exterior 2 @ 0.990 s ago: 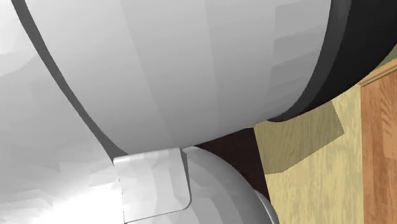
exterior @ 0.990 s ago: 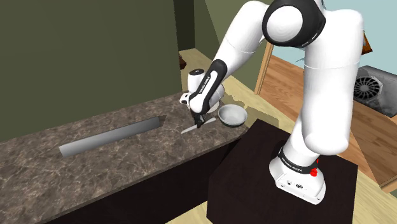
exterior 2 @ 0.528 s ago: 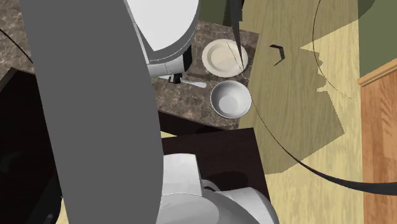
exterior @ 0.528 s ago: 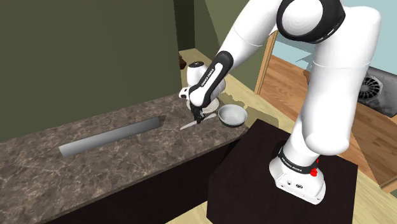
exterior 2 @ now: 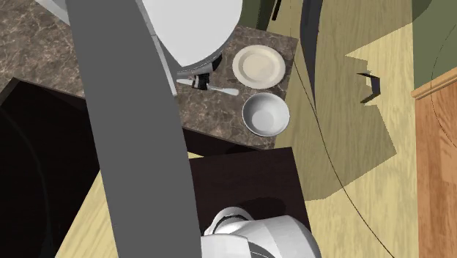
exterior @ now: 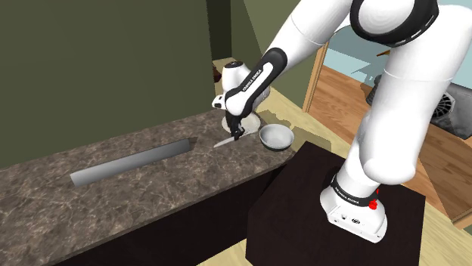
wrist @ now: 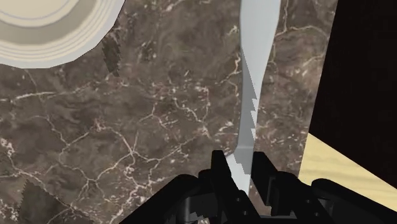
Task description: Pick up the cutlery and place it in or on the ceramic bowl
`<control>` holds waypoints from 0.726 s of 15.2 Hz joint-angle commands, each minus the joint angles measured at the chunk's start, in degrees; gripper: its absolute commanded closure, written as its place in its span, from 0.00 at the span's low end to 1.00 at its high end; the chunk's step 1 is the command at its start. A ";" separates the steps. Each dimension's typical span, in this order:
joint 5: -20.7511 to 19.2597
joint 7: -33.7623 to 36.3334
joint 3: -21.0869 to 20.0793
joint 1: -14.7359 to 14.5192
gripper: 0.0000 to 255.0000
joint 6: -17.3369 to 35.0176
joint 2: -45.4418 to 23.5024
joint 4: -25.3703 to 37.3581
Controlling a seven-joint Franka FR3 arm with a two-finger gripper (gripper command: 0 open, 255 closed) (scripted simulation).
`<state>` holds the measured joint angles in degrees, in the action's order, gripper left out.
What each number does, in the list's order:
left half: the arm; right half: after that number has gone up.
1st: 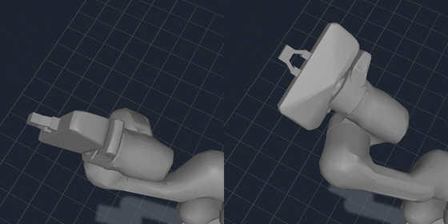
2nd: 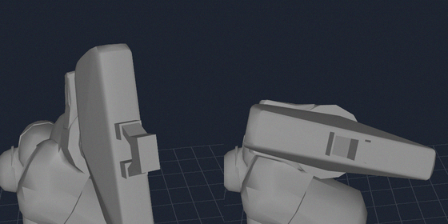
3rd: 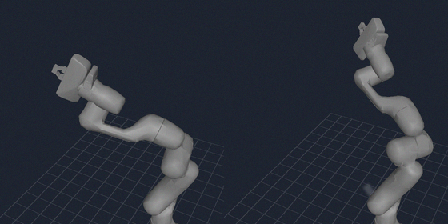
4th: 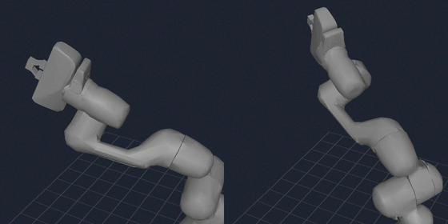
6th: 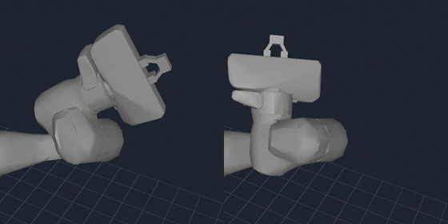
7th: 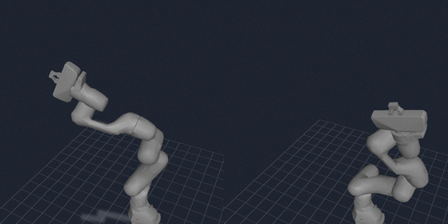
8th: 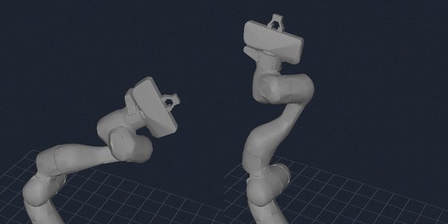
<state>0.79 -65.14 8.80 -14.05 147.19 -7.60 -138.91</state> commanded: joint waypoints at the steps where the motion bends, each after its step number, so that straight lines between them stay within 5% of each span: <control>1: -0.19 0.17 0.04 -0.05 1.00 -0.88 0.59 0.27; 11: -2.66 -12.92 7.30 7.78 1.00 0.56 9.35 -9.61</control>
<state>-1.48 -76.43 15.17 -7.20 147.22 0.83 -147.13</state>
